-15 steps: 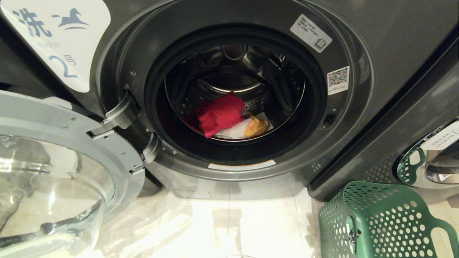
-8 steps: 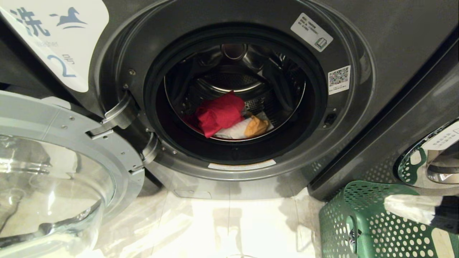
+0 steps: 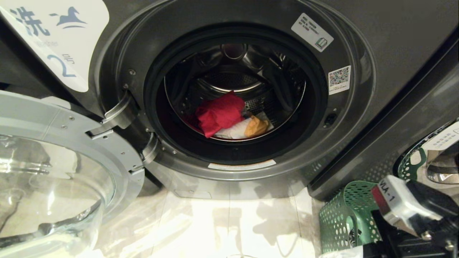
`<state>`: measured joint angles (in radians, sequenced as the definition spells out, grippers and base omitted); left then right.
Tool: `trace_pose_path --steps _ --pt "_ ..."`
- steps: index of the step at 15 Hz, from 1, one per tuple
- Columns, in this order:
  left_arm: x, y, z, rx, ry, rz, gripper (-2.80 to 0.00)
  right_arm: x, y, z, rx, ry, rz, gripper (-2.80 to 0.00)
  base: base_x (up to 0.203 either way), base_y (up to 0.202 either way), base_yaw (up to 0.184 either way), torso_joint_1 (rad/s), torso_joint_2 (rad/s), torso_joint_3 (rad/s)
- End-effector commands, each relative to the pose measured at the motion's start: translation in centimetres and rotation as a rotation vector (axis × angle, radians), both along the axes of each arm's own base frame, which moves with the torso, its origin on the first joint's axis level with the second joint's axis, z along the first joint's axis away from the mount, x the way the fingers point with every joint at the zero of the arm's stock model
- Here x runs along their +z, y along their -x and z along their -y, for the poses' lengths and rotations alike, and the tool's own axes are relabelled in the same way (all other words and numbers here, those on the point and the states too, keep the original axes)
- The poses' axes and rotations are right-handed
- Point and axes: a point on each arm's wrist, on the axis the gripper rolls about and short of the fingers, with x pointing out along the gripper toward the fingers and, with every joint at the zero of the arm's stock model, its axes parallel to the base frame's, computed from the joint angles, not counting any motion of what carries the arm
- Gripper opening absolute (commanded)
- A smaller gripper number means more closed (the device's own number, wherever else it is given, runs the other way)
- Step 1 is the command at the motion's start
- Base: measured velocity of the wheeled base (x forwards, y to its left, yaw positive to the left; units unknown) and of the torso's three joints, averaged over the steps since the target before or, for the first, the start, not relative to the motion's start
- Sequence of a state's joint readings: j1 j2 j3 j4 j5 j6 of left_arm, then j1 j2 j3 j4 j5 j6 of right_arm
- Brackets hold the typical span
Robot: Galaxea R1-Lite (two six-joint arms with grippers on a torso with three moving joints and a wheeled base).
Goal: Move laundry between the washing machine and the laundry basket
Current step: Pick a cloth and place it into the basket
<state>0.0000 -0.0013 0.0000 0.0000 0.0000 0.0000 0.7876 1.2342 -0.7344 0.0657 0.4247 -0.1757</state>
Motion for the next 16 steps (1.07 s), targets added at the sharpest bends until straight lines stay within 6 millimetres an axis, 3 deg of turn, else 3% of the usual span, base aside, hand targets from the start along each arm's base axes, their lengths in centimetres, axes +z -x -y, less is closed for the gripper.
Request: trace_pose_path --steps 1,4,5,9,13,16 --pt "0.0 0.0 0.0 0.000 0.001 -0.001 -2.80 -0.5 0.3 -1.6 0.048 0.018 -0.053 -2.80 0.000 0.000 0.000 0.000 0.00 0.000" --pt "0.0 0.0 0.0 0.000 0.000 -0.001 -2.80 -0.5 -0.1 -3.0 0.009 0.027 -0.100 -2.80 0.000 0.000 0.000 0.000 0.00 0.000" --pt "0.0 0.0 0.0 0.000 0.002 -0.001 -2.80 -0.7 -0.2 -3.0 -0.038 0.050 -0.083 0.00 0.000 0.000 0.000 0.000 0.00 0.000" --pt "0.0 0.0 0.0 0.000 0.001 -0.001 -2.80 -0.7 -1.3 -3.8 -0.158 0.066 -0.081 0.00 0.000 0.000 0.000 0.000 0.00 0.000" --pt "0.0 0.0 0.0 0.000 0.000 -0.001 -2.80 -2.4 -5.5 -8.7 -0.222 0.028 -0.127 0.00 0.000 0.000 0.000 0.000 0.00 0.000" --pt "0.0 0.0 0.0 0.000 0.000 -0.001 -2.80 -2.3 -9.7 -12.8 -0.322 -0.074 -0.163 0.00 0.000 0.000 0.000 0.000 0.00 0.000"
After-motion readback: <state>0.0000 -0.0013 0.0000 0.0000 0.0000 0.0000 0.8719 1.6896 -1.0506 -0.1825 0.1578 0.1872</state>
